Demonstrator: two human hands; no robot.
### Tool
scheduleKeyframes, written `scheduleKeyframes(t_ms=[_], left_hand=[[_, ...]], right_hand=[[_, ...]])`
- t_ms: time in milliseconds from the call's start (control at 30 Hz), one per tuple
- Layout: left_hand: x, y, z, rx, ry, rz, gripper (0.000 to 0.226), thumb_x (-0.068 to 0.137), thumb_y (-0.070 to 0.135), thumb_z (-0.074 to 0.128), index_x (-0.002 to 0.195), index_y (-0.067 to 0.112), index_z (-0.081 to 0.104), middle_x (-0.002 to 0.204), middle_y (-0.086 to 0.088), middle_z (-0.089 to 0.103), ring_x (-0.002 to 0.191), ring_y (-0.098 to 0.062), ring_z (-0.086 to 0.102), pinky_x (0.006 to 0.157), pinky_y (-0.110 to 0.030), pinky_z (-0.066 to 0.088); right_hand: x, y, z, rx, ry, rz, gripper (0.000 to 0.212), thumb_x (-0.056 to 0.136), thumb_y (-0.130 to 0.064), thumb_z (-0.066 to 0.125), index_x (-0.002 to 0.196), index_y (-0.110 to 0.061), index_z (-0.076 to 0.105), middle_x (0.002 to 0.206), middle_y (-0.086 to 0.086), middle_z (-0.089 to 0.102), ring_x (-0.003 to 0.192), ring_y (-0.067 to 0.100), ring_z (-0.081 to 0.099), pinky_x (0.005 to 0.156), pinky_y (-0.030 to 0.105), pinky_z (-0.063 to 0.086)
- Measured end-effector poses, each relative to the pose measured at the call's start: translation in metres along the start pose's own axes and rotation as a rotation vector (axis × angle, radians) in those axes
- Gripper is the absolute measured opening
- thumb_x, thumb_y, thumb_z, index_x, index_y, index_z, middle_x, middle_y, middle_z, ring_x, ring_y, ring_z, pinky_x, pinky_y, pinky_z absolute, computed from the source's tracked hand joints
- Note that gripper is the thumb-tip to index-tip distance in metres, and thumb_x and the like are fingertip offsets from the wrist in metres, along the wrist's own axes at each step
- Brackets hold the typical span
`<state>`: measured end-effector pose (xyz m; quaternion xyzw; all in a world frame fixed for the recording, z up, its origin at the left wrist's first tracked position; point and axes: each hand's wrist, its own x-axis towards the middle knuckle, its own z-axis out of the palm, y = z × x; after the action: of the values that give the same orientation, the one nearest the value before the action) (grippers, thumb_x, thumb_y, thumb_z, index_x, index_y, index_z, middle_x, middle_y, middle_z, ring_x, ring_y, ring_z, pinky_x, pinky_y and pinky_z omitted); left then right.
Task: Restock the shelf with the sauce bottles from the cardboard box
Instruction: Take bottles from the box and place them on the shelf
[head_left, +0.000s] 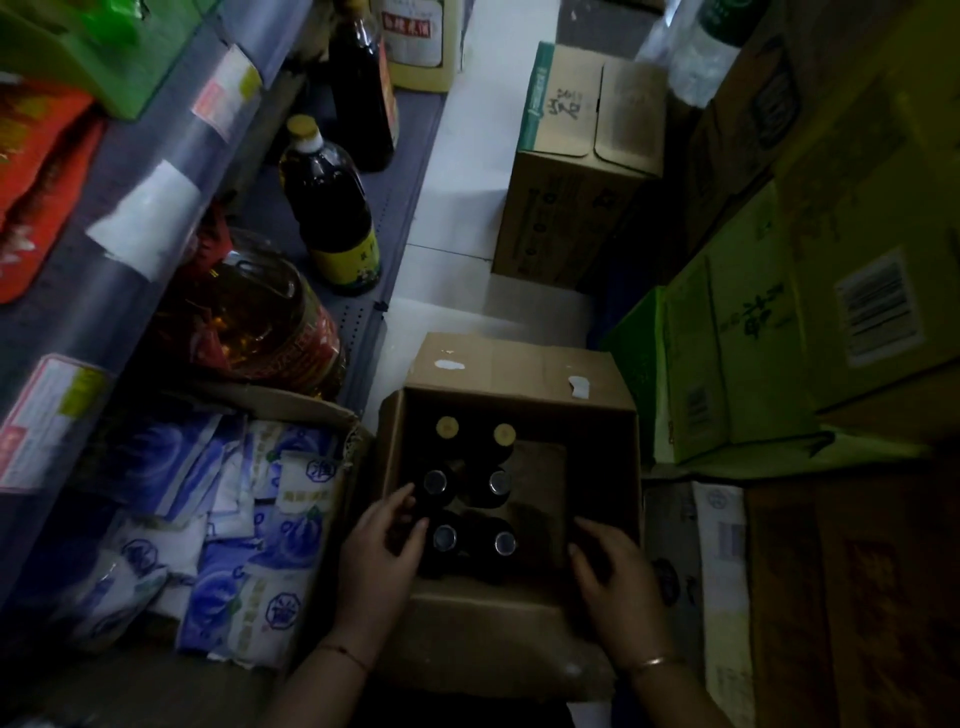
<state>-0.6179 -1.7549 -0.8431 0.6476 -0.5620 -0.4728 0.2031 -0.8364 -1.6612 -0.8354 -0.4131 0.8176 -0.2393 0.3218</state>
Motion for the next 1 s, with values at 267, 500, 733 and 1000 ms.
scheduleKeyframes(t_ms=[267, 500, 733, 1000], left_hand=[[0.032, -0.021, 0.039, 0.200, -0.424, -0.105, 0.071, 0.072, 0.011, 0.077, 0.135, 0.018, 0.045, 0.132, 0.001, 0.040, 0.110, -0.023, 0.057, 0.098, -0.029, 0.047], [0.054, -0.041, 0.050, 0.334, -0.483, 0.027, 0.047, 0.068, 0.012, 0.079, 0.111, 0.015, 0.061, 0.107, 0.007, 0.050, 0.106, -0.010, 0.053, 0.084, -0.015, 0.037], [0.063, -0.046, 0.061, 0.188, -0.413, 0.017, 0.050, 0.069, 0.007, 0.079, 0.116, 0.012, 0.064, 0.108, 0.004, 0.065, 0.101, -0.007, 0.061, 0.077, -0.005, 0.046], [0.047, -0.014, 0.048, 0.183, -0.389, 0.106, 0.037, 0.073, 0.007, 0.076, 0.109, 0.013, 0.066, 0.105, 0.004, 0.061, 0.102, -0.009, 0.060, 0.081, -0.005, 0.043]], right_hand=[[0.044, 0.013, 0.050, -0.103, -0.470, -0.119, 0.060, 0.074, -0.019, 0.074, 0.129, -0.021, 0.051, 0.124, -0.006, 0.054, 0.118, 0.012, 0.052, 0.099, 0.015, 0.036], [0.069, 0.030, 0.078, -0.179, -0.572, -0.188, 0.058, 0.070, -0.017, 0.078, 0.123, -0.012, 0.057, 0.129, 0.007, 0.057, 0.118, 0.017, 0.052, 0.087, 0.005, 0.028], [0.072, 0.032, 0.077, -0.065, -0.487, -0.213, 0.039, 0.070, -0.010, 0.078, 0.108, -0.007, 0.067, 0.105, -0.009, 0.051, 0.102, 0.004, 0.050, 0.078, -0.008, 0.028], [0.052, 0.009, 0.042, 0.002, -0.340, -0.219, 0.024, 0.071, -0.018, 0.075, 0.094, -0.016, 0.067, 0.083, -0.022, 0.050, 0.084, -0.022, 0.050, 0.072, 0.000, 0.035]])
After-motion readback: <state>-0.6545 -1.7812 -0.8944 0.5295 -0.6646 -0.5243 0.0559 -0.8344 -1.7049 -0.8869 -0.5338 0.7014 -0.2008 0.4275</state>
